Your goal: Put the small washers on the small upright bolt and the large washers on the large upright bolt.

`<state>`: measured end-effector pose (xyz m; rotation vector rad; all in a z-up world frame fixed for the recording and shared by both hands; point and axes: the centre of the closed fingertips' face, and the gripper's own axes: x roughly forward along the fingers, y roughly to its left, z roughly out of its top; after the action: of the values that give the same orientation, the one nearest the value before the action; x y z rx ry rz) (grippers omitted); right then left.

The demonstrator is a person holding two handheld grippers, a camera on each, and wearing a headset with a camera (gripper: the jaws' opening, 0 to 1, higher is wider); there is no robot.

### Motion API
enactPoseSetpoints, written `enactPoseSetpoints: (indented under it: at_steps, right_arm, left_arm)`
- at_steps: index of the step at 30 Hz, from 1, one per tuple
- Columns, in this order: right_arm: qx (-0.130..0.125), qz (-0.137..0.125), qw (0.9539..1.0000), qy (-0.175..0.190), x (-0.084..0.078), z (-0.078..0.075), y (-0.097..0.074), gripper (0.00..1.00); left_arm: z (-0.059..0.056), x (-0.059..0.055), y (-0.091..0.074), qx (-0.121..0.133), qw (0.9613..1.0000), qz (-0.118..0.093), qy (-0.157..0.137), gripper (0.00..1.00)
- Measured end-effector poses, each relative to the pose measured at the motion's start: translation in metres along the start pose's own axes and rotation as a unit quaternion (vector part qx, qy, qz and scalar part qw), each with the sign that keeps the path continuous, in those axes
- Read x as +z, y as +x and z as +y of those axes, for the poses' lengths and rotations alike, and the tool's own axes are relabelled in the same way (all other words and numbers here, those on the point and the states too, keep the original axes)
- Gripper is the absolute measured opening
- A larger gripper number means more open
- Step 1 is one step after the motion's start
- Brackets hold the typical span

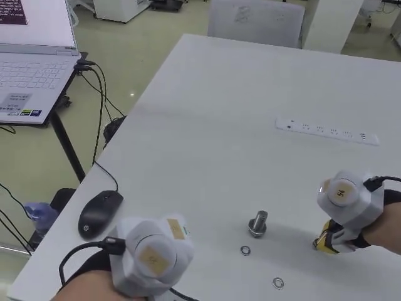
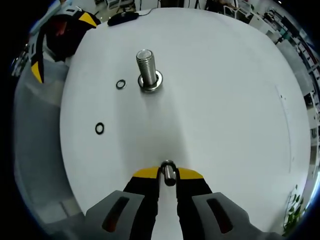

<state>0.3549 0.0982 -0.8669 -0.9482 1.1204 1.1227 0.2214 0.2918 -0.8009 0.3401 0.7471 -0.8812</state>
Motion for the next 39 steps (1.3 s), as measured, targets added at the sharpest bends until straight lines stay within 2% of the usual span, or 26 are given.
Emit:
enactPoseSetpoints:
  at_steps: [19, 35, 39]
  right_arm:
    - [0.000, 0.012, 0.9999, -0.004, -0.0004, 0.0023, 0.0028, 0.13]
    - [-0.001, 0.011, 0.9999, -0.012, 0.0013, 0.0002, 0.0033, 0.14]
    - [-0.001, 0.005, 0.9999, -0.014, 0.0037, 0.0003, 0.0027, 0.19]
  left_arm:
    - [-0.0011, -0.0029, -0.0026, 0.000, 1.0000, 0.000, -0.001, 0.85]
    - [-0.0014, -0.0017, -0.0032, 0.000, 1.0000, -0.001, -0.003, 0.85]
    - [-0.0005, -0.0022, -0.0036, 0.001, 1.0000, -0.002, -0.003, 0.85]
